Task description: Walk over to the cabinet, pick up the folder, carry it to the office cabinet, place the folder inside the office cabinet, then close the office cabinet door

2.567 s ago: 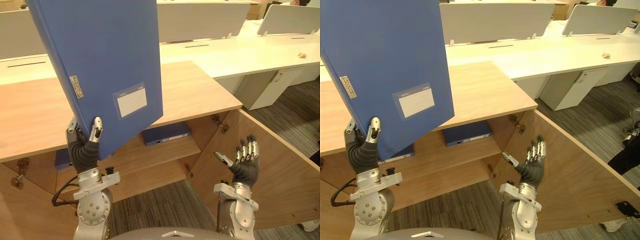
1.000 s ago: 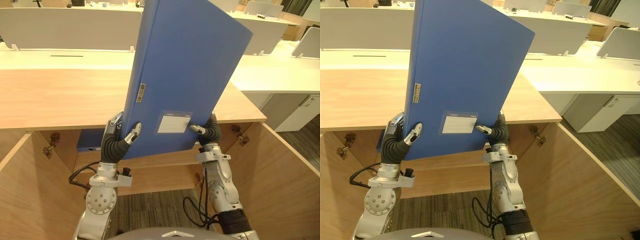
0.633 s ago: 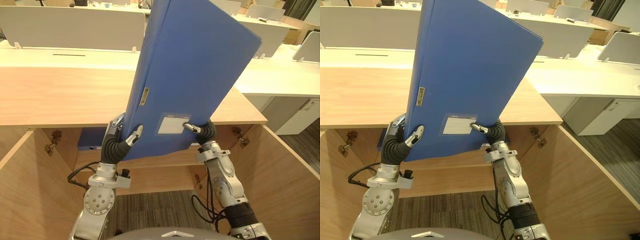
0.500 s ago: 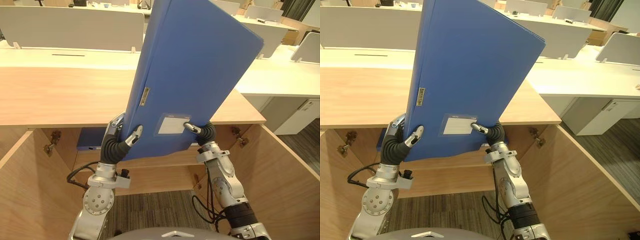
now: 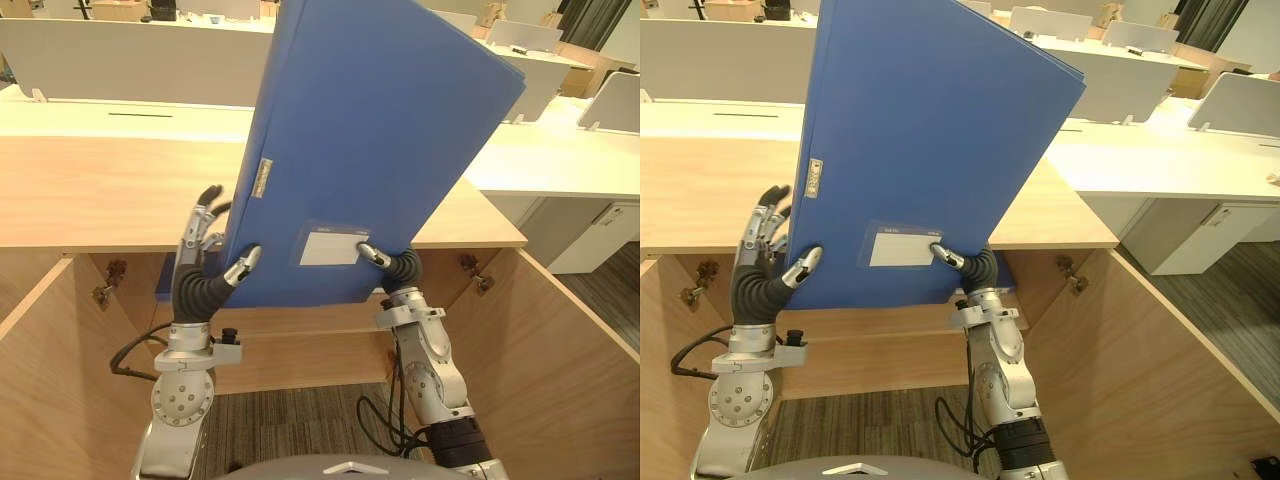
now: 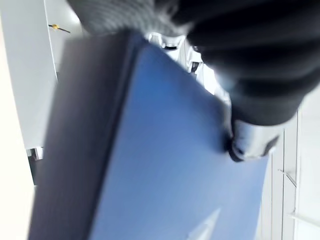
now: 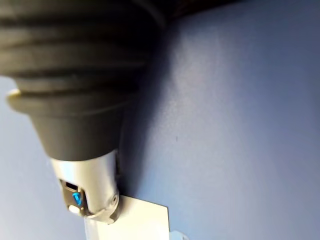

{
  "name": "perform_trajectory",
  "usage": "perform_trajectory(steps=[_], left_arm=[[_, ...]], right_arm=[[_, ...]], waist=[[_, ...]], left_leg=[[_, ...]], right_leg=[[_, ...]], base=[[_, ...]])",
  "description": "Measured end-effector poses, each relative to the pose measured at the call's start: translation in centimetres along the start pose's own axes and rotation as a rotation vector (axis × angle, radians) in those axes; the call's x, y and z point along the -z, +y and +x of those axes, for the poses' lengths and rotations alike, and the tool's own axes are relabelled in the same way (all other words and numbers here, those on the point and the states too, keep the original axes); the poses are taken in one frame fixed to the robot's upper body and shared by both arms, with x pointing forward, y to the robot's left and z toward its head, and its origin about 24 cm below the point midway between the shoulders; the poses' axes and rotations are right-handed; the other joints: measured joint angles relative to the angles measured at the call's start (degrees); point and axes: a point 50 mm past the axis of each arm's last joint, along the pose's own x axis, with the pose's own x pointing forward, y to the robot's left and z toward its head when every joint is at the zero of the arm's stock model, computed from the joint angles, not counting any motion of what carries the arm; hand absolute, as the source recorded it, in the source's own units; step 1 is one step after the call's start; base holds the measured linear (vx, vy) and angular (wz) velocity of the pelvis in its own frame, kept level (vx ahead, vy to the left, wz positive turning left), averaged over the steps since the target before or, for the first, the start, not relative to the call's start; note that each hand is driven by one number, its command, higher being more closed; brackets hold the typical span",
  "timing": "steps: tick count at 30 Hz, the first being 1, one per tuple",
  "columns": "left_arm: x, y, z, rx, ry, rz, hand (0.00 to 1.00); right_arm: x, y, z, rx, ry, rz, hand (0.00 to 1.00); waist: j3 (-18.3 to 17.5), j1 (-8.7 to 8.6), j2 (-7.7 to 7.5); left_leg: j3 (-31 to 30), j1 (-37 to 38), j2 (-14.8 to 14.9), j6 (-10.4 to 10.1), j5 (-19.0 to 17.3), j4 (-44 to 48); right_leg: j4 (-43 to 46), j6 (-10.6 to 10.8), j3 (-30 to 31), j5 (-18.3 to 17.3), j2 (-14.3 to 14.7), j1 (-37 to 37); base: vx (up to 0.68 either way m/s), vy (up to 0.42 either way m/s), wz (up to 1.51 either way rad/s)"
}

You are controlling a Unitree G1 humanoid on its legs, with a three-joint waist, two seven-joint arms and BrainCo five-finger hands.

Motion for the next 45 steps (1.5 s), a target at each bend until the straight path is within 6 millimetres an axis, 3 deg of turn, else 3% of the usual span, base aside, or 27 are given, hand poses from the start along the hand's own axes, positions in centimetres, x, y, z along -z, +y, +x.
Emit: perform_trajectory(steps=[5, 15, 24, 28, 41, 45], left_arm=[[0.9, 1.9, -0.5, -0.133, 0.056, 0.026, 0.0], [6.6, 4.0, -4.6, -0.289, 0.421, -0.029, 0.0], [12.6, 4.4, -11.5, -0.277, 0.865, -0.045, 0.0], [15.3, 4.2, -16.2, -0.25, 1.126, -0.041, 0.0], [17.8, 4.8, -22.4, -0.117, 1.457, 0.112, 0.0], [18.7, 5.6, -22.8, -0.06, 1.512, 0.175, 0.0]], right_arm=[[-1.3, -0.4, -0.6, 0.073, -0.07, -0.007, 1.0], [-2.0, -1.5, -1.5, 0.163, -0.09, -0.133, 1.0], [-2.5, -1.8, -2.2, 0.182, -0.09, -0.193, 1.0], [-2.4, -1.8, -2.4, 0.184, -0.084, -0.193, 1.0], [-0.1, 0.2, -2.5, 0.03, 0.04, -0.232, 1.0], [1.9, 1.4, -2.2, -0.078, 0.131, -0.284, 1.0]], waist=[[0.1, 0.11, 0.11], [0.7, 0.4, 0.84], [1.5, 0.31, 0.95], [1.7, 0.26, 0.95], [3.0, 0.11, 1.56], [3.4, 0.18, 1.6]], left_leg=[[-1.2, 0.2, 0.0, 0.0, 0.0, 0.0], [-1.9, 0.4, 0.1, -0.2, -0.2, 0.0], [-2.0, 0.2, 0.1, -0.4, -0.4, 0.0], [-2.0, 0.0, 0.1, -0.5, -0.6, 0.0], [-2.1, -0.5, 0.4, -0.7, -0.9, 0.0], [-2.3, -0.4, 0.4, -0.7, -1.0, 0.0]], right_leg=[[-0.7, 0.0, -1.3, -0.2, 0.0, 1.2], [-0.7, 0.0, -2.4, -0.7, 0.0, 1.9], [-0.7, 0.1, -2.5, -1.0, -0.1, 1.8], [-0.7, 0.0, -2.6, -1.2, 0.0, 1.6], [-0.8, -0.7, -2.5, -1.3, 0.1, 1.1], [-1.1, -0.8, -2.6, -1.2, 0.2, 1.5]], base=[[0.01, 0.0, 0.12], [0.01, 0.0, 0.04], [0.0, 0.0, 0.0], [0.0, 0.0, 0.0], [0.0, 0.0, 0.0], [0.0, 0.0, 0.02]])
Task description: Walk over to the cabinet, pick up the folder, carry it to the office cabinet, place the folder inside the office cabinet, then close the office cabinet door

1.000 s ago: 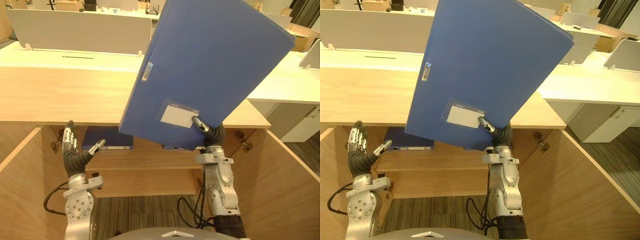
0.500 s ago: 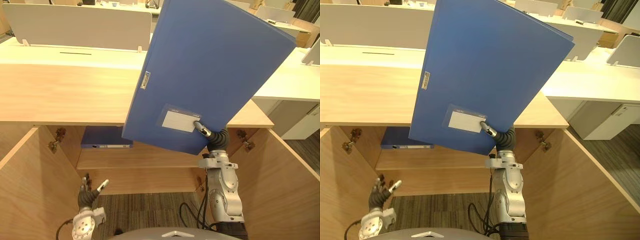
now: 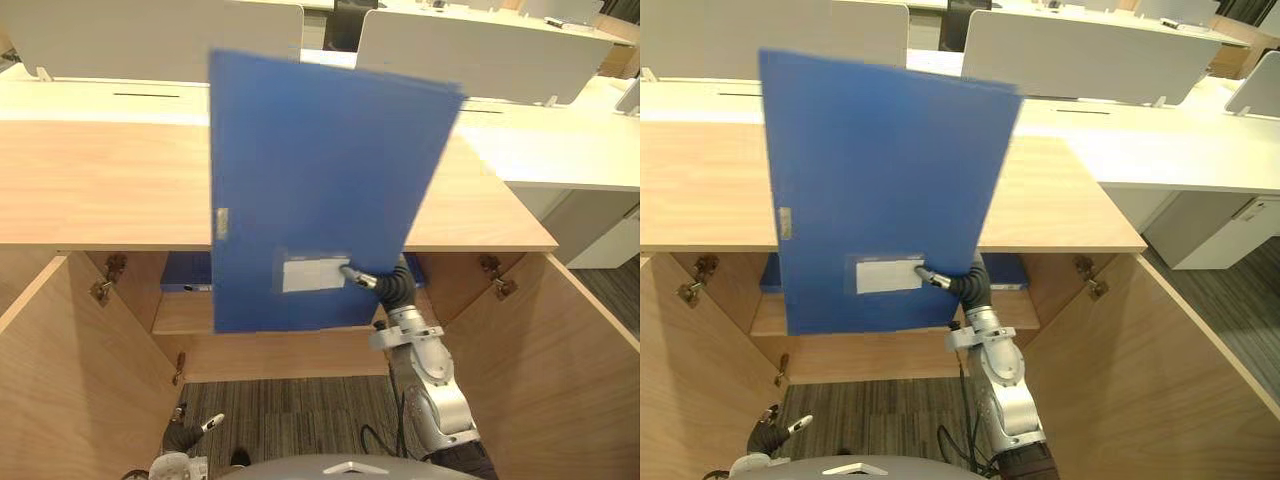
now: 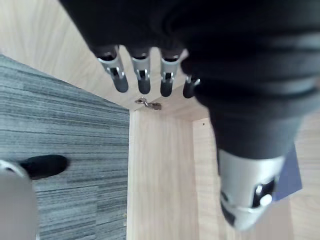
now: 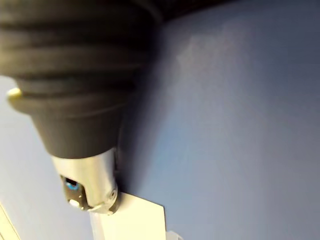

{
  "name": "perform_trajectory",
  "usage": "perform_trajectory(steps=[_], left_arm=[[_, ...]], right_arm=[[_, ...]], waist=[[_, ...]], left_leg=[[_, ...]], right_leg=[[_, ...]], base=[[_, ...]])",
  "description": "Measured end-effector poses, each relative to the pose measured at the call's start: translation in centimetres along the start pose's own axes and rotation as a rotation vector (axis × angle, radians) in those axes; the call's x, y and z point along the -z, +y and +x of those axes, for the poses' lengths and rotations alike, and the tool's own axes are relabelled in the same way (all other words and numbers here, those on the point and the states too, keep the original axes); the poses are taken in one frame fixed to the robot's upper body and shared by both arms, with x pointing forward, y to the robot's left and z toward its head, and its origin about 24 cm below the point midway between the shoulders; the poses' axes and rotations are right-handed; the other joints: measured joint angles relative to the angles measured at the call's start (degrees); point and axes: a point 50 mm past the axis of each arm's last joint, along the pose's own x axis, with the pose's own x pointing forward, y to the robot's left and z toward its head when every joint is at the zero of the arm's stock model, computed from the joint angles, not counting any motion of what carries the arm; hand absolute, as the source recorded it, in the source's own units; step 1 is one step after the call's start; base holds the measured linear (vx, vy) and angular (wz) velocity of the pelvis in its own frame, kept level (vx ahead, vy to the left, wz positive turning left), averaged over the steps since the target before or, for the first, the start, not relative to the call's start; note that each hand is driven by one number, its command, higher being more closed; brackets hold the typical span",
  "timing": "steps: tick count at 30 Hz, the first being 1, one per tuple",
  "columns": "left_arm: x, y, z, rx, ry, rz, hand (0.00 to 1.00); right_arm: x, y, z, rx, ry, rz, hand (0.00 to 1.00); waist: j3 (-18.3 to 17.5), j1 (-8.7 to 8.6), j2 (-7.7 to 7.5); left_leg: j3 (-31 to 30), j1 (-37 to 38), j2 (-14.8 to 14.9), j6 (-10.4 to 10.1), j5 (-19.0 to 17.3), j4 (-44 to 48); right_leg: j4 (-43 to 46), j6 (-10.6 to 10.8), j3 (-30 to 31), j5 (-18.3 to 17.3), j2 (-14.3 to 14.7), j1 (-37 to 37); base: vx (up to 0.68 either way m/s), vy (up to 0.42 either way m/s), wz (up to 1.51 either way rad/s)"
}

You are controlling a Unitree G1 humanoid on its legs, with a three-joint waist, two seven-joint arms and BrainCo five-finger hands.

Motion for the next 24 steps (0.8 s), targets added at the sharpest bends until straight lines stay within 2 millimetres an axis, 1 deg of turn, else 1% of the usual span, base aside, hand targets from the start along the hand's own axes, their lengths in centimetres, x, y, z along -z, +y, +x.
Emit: perform_trajectory(steps=[2, 4, 5, 7, 8, 9, 10, 11, 12, 13, 14, 15, 16, 18, 19, 20, 21, 23, 24], left_arm=[[0.4, 0.4, 0.1, -0.004, 0.021, 0.024, 0.0], [1.4, 0.7, 0.1, -0.001, 0.063, 0.056, 0.0], [1.5, 0.7, 0.1, 0.001, 0.072, 0.063, 0.0], [0.9, 0.7, 0.5, 0.011, 0.061, 0.088, 0.0], [0.7, 0.6, 0.6, 0.014, 0.053, 0.094, 0.0], [0.0, 0.5, 0.9, 0.02, 0.036, 0.101, 0.0], [-0.9, 0.4, 1.3, 0.022, 0.011, 0.106, 0.0], [-1.7, 0.3, 1.5, 0.02, -0.009, 0.106, 0.0], [-3.4, 0.3, 2.1, 0.012, -0.055, 0.105, 0.0], [-4.7, 0.4, 2.6, 0.002, -0.09, 0.104, 0.0], [-5.3, 0.3, 2.7, -0.001, -0.103, 0.101, 0.0], [-6.2, 0.2, 2.9, -0.005, -0.129, 0.097, 0.0], [-6.6, 0.1, 3.0, -0.007, -0.139, 0.095, 0.0], [-7.6, 0.1, 3.1, -0.018, -0.173, 0.088, 0.0], [-7.9, 0.1, 3.1, -0.019, -0.186, 0.084, 0.0], [-8.8, 0.0, 3.1, -0.02, -0.217, 0.08, 0.0], [-9.6, -0.1, 3.1, -0.018, -0.251, 0.073, 0.0], [-10.5, -0.4, 2.9, -0.015, -0.289, 0.062, 0.0], [-11.5, -0.5, 2.7, -0.015, -0.329, 0.05, 0.0]], right_arm=[[0.5, 1.0, 0.0, -0.061, 0.028, -0.037, 1.0], [0.8, 2.4, 0.9, -0.17, 0.04, -0.087, 1.0], [0.7, 2.7, 1.2, -0.199, 0.038, -0.111, 1.0], [0.4, 3.5, 2.5, -0.278, 0.014, -0.197, 1.0], [0.3, 3.6, 2.8, -0.289, 0.01, -0.213, 1.0], [0.2, 3.9, 3.4, -0.316, 0.001, -0.254, 1.0], [0.0, 4.1, 4.1, -0.343, -0.015, -0.3, 1.0], [-0.3, 4.2, 4.5, -0.352, -0.028, -0.326, 1.0], [-0.8, 4.4, 5.3, -0.374, -0.058, -0.392, 1.0], [-1.1, 4.5, 6.0, -0.392, -0.074, -0.45, 1.0], [-1.1, 4.5, 6.3, -0.395, -0.077, -0.474, 1.0], [-1.2, 4.3, 6.4, -0.396, -0.082, -0.522, 1.0], [-1.2, 4.2, 6.5, -0.395, -0.084, -0.537, 1.0], [-1.3, 4.0, 6.4, -0.395, -0.09, -0.579, 1.0], [-1.3, 4.0, 6.4, -0.391, -0.095, -0.588, 1.0], [-1.4, 3.8, 6.3, -0.378, -0.099, -0.597, 1.0], [-1.6, 3.7, 6.4, -0.362, -0.108, -0.6, 1.0], [-2.0, 3.7, 6.5, -0.336, -0.134, -0.611, 1.0], [-3.0, 3.9, 6.5, -0.324, -0.182, -0.619, 1.0]], waist=[[0.4, 0.08, 0.13], [1.2, 0.09, 0.22], [1.6, 0.18, 0.23], [4.4, 0.53, -0.02], [5.4, 0.6, 0.12], [7.1, 0.73, 0.04], [9.3, 0.68, 0.27], [10.4, 0.67, 0.07], [13.1, 0.84, 0.22], [15.4, 0.95, 0.71], [16.4, 0.99, 1.03], [18.0, 1.03, 1.77], [18.6, 0.99, 1.97], [19.2, 1.16, 2.5], [19.2, 1.23, 2.65], [19.8, 1.57, 2.96], [20.6, 2.07, 3.25], [21.3, 2.29, 3.82], [21.8, 2.37, 4.43]], left_leg=[[0.2, -0.2, 0.0, 0.0, -0.1, 0.0], [1.2, -1.1, 0.2, 0.0, -0.1, 0.0], [1.5, -1.6, 0.2, -0.1, 0.0, 0.0], [2.1, -3.1, 0.3, 0.2, 0.6, 0.1], [2.2, -3.5, 0.2, 0.3, 0.7, 0.2], [2.3, -4.5, 0.2, 0.4, 1.0, 0.4], [2.2, -6.6, 0.2, 0.6, 1.1, 1.8], [2.1, -8.8, 0.3, 0.9, 0.8, 4.1], [2.0, -13.9, 0.9, 1.0, -1.3, 10.4], [1.7, -18.5, 2.0, 1.1, -3.4, 16.2], [1.4, -20.3, 2.5, 1.2, -4.2, 18.4], [0.6, -23.4, 3.0, 1.2, -5.4, 22.1], [0.5, -24.9, 3.3, 1.3, -5.8, 23.6], [-0.6, -32.1, 4.6, 1.3, -8.2, 30.9], [-1.0, -33.8, 4.8, 1.3, -8.8, 32.4], [-1.2, -36.5, 5.1, 1.1, -10.0, 35.2], [-1.3, -38.3, 5.5, 1.3, -10.6, 37.4], [-1.3, -41.0, 6.0, 1.5, -11.0, 39.5], [-1.2, -44.1, 6.8, 1.6, -11.4, 41.6]], right_leg=[[-0.1, 0.0, 0.1, 0.0, 0.0, -0.2], [1.1, -0.2, 1.4, -0.1, -0.1, -2.4], [1.7, -0.3, 1.7, -0.1, -0.1, -3.2], [3.6, -0.6, 2.2, 0.1, -0.1, -5.7], [4.1, -0.7, 2.5, 0.1, -0.1, -6.3], [5.4, -0.7, 3.0, 0.1, -0.1, -8.0], [7.5, -0.9, 3.0, -0.1, -0.2, -10.4], [8.6, -1.0, 3.1, -0.1, -0.4, -12.0], [10.8, -1.0, 3.0, -0.2, -0.5, -15.2], [12.8, -0.8, 2.9, -0.5, -0.3, -18.0], [13.8, -0.8, 2.8, -0.7, -0.2, -19.1], [16.3, -0.8, 2.3, -1.6, -0.1, -21.3], [17.8, -0.7, 1.9, -2.1, -0.2, -22.6], [25.3, -1.0, 1.6, -4.8, -0.3, -29.5], [27.2, -0.9, 1.5, -5.6, -0.4, -31.1], [30.4, -1.1, 1.4, -7.1, -0.7, -33.9], [33.0, -1.7, 1.4, -8.4, -1.1, -35.9], [35.6, -1.7, 1.3, -9.2, -1.3, -38.5], [37.8, -1.6, 1.2, -9.8, -1.3, -41.6]], base=[[0.0, 0.0, -0.05], [-0.01, 0.018, -0.23], [-0.01, 0.025, -0.23], [-0.02, 0.02, -0.13], [-0.05, 0.032, -0.06], [-0.07, 0.027, -0.01], [-0.09, 0.018, 0.04], [-0.11, -0.008, 0.12], [-0.14, -0.017, 0.1], [-0.15, -0.012, 0.06], [-0.17, 0.005, 0.08], [-0.14, 0.012, 0.13], [-0.16, 0.014, 0.19], [-0.15, 0.015, 0.15], [-0.15, 0.009, 0.16], [-0.17, -0.005, 0.14], [-0.2, -0.012, 0.13], [-0.17, -0.027, 0.07], [-0.14, -0.041, 0.07]])
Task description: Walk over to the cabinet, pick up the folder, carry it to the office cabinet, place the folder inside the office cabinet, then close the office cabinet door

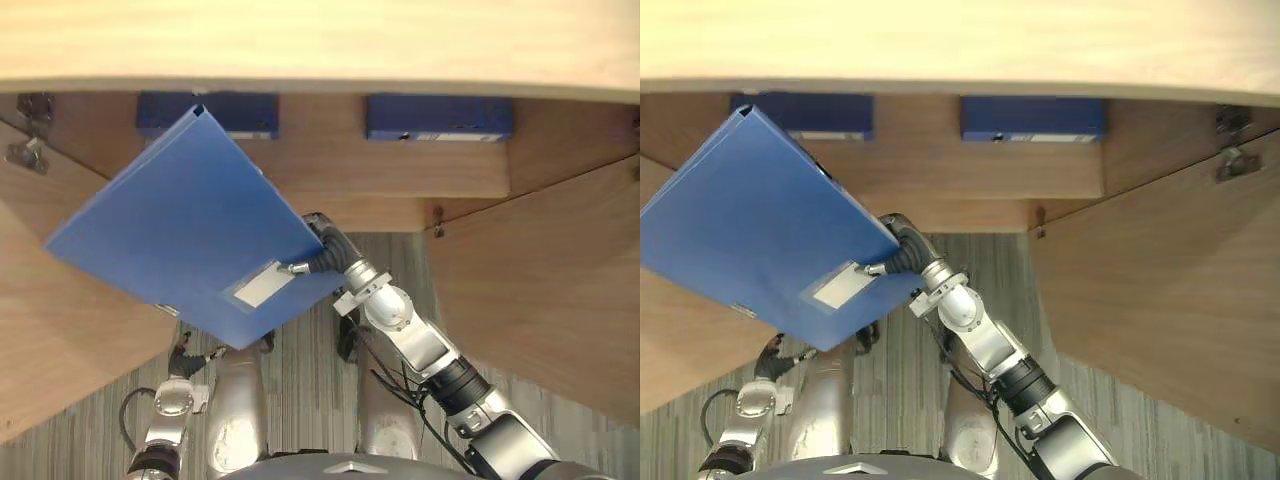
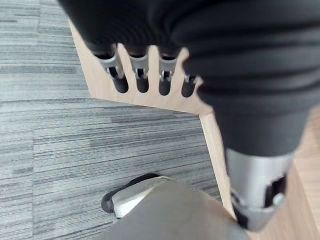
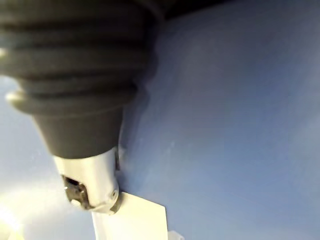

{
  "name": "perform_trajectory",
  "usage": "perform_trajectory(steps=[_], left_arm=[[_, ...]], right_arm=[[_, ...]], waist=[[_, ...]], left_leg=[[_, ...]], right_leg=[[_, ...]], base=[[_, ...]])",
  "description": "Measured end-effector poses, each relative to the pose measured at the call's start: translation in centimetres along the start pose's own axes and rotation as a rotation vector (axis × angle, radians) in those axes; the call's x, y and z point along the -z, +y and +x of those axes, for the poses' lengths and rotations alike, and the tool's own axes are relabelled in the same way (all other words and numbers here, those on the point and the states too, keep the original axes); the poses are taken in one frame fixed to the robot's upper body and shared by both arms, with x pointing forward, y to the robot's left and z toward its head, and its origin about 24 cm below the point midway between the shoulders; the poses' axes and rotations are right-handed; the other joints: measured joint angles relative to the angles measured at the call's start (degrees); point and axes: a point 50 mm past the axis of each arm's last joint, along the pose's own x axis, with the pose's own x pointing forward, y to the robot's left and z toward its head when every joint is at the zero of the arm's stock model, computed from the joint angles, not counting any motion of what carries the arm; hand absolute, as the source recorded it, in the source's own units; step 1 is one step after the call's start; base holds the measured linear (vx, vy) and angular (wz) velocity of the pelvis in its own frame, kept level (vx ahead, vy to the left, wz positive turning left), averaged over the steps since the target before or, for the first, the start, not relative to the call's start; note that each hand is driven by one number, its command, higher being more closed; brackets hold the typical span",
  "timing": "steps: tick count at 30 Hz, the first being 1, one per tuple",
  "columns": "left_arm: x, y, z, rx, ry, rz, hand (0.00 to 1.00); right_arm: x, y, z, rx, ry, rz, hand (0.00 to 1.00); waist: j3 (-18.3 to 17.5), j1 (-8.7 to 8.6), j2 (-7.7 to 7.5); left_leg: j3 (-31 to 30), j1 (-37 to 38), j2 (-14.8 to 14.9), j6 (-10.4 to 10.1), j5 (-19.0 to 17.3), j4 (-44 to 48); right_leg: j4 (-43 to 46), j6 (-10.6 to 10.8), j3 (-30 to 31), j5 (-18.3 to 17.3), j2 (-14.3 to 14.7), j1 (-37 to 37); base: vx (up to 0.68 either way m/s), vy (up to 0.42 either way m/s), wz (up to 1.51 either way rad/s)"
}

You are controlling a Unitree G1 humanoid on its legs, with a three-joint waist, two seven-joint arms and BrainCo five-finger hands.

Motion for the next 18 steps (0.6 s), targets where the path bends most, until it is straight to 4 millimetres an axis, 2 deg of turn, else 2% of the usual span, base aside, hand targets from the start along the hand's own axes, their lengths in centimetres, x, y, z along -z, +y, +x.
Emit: perform_trajectory(steps=[4, 8, 10, 14, 18], left_arm=[[-2.7, -0.1, 0.5, -0.006, -0.096, -0.024, 0.0], [-4.9, 0.4, 0.8, -0.027, -0.18, -0.044, 0.0], [-6.1, 0.5, 1.0, -0.032, -0.22, -0.051, 0.0], [-7.4, 0.8, 1.0, -0.041, -0.268, -0.058, 0.0], [-8.2, 1.0, 0.5, -0.046, -0.324, -0.067, 0.0]], right_arm=[[-1.5, -1.5, 0.3, 0.089, -0.071, -0.006, 1.0], [-1.2, -3.4, 0.2, 0.198, -0.055, 0.041, 1.0], [-0.9, -4.8, 0.1, 0.28, -0.048, 0.123, 1.0], [-0.4, -7.0, -0.3, 0.412, -0.049, 0.274, 1.0], [0.3, -10.7, -1.0, 0.585, -0.069, 0.384, 1.0]], waist=[[1.6, 0.58, 0.65], [2.4, 1.58, 0.6], [3.7, 1.94, 0.6], [4.2, 2.39, 0.69], [4.6, 3.02, 0.69]], left_leg=[[0.0, -6.8, 1.8, 0.1, -0.5, 5.1], [-0.5, -14.0, 2.9, 0.2, -2.1, 11.2], [-0.6, -16.2, 3.2, 0.1, -2.2, 12.9], [-1.0, -19.4, 3.6, -0.1, -2.7, 15.2], [-1.4, -21.9, 3.5, -0.2, -3.2, 16.6]], right_leg=[[5.5, -0.4, -0.3, -1.1, -0.1, -6.7], [12.0, -0.8, 0.3, -3.1, -0.2, -14.1], [14.0, -0.9, 0.4, -3.5, -0.3, -16.5], [16.5, -1.1, 0.6, -4.4, -0.4, -19.6], [18.6, -1.4, 0.3, -5.6, -0.9, -22.0]], base=[[-0.11, -0.045, 0.01], [-0.1, -0.066, -0.01], [-0.06, -0.069, -0.02], [-0.01, -0.056, -0.01], [0.02, -0.054, 0.06]])
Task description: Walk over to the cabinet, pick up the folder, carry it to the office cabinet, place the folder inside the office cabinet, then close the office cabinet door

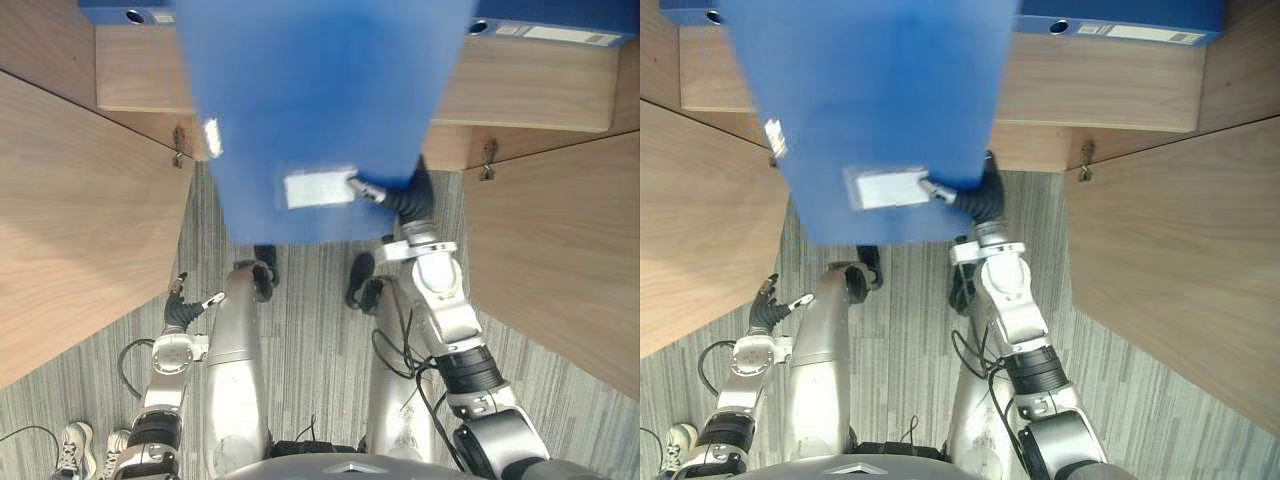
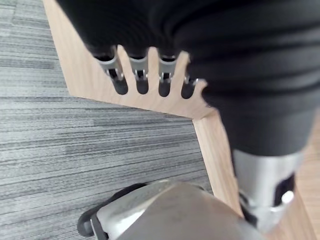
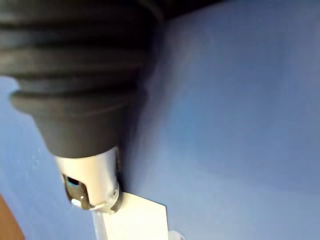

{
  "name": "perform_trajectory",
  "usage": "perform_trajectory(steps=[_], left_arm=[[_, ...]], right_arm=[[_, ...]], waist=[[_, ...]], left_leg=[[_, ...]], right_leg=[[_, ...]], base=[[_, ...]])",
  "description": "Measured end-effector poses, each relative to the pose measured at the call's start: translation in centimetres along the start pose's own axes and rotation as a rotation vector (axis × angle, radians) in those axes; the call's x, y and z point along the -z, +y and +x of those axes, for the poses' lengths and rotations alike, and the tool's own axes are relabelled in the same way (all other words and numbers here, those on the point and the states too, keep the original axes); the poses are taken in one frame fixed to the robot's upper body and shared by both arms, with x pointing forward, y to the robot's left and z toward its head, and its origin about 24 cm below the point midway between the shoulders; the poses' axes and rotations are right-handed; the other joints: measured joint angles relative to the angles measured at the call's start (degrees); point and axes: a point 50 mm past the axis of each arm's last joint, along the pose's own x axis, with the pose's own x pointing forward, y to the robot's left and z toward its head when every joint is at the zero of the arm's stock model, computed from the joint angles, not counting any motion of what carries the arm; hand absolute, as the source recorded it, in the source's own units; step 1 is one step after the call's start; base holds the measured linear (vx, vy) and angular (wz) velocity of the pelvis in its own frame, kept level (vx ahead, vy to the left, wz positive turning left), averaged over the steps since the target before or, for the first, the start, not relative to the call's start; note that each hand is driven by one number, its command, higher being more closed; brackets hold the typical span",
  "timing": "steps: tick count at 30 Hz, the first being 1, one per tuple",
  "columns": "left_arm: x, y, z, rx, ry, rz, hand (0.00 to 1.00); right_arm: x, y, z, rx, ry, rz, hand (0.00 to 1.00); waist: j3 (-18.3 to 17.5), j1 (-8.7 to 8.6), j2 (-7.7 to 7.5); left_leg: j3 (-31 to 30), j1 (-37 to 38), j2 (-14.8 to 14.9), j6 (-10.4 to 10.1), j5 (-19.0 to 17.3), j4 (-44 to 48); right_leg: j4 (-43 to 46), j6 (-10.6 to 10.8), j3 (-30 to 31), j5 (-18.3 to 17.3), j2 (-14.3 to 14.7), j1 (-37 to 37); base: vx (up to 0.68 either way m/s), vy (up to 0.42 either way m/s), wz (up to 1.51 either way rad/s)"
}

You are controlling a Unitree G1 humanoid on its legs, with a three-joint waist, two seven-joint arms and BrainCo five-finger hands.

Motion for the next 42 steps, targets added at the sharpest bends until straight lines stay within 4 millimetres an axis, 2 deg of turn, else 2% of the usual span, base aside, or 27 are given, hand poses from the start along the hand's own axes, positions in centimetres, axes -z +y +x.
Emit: perform_trajectory(steps=[10, 14, 21, 27, 35, 36, 42], left_arm=[[-1.4, 0.5, -0.8, -0.008, -0.092, -0.035, 0.0], [-2.4, 0.4, -0.2, -0.019, -0.111, -0.043, 0.0], [-2.5, 0.4, -0.2, -0.041, -0.106, -0.087, 0.0], [-2.0, 0.1, -0.2, -0.056, -0.075, -0.128, 0.0], [-0.9, -0.2, -0.3, -0.049, -0.013, -0.118, 0.0], [-0.9, -0.3, -0.3, -0.048, -0.013, -0.117, 0.0], [-0.7, -0.7, -0.4, -0.035, -0.003, -0.109, 0.0]], right_arm=[[-2.9, -5.8, 3.1, 0.352, -0.153, 0.235, 1.0], [-4.2, -5.6, 6.4, 0.416, -0.188, 0.359, 1.0], [-7.1, -6.6, 10.0, 0.503, -0.269, 0.545, 1.0], [-8.7, -7.6, 11.8, 0.546, -0.272, 0.636, 1.0], [-7.8, -8.4, 12.3, 0.652, -0.209, 0.795, 1.0], [-7.7, -8.5, 12.3, 0.66, -0.205, 0.808, 0.0], [-7.0, -8.9, 12.3, 0.718, -0.165, 0.921, 0.0]], waist=[[0.0, 0.84, 0.01], [0.0, 0.58, 0.05], [-0.3, 0.84, 0.23], [-1.5, 1.36, 0.24], [-5.0, 1.6, 0.26], [-5.1, 1.61, 0.3], [-5.7, 1.83, 0.49]], left_leg=[[-1.8, -5.3, 0.0, -0.2, -0.8, 3.9], [-3.0, -8.0, 0.1, -0.6, -1.0, 4.8], [-3.8, -10.3, 0.1, -0.4, -0.9, 5.9], [-4.3, -12.4, 0.1, -0.5, -0.9, 7.2], [-4.6, -13.5, 0.3, -0.6, -0.9, 7.5], [-4.6, -13.5, 0.3, -0.6, -0.9, 7.4], [-4.7, -11.9, 0.2, -0.9, 0.0, 5.4]], right_leg=[[5.1, -0.8, -1.2, -2.5, -1.0, -4.5], [6.5, -1.3, -2.0, -3.1, -0.9, -6.8], [7.5, -1.6, -2.7, -3.3, -1.0, -8.5], [9.2, -2.0, -2.8, -3.8, -1.1, -10.5], [9.4, -2.2, -3.1, -4.0, -1.1, -11.5], [9.3, -2.2, -3.1, -3.9, -1.1, -11.4], [7.4, -2.3, -3.7, -3.5, -1.0, -9.8]], base=[[0.03, -0.07, 0.08], [-0.02, -0.077, 0.04], [-0.02, -0.027, 0.01], [-0.01, -0.007, 0.01], [-0.01, -0.006, 0.0], [0.0, 0.0, 0.0], [0.0, 0.0, 0.0]])
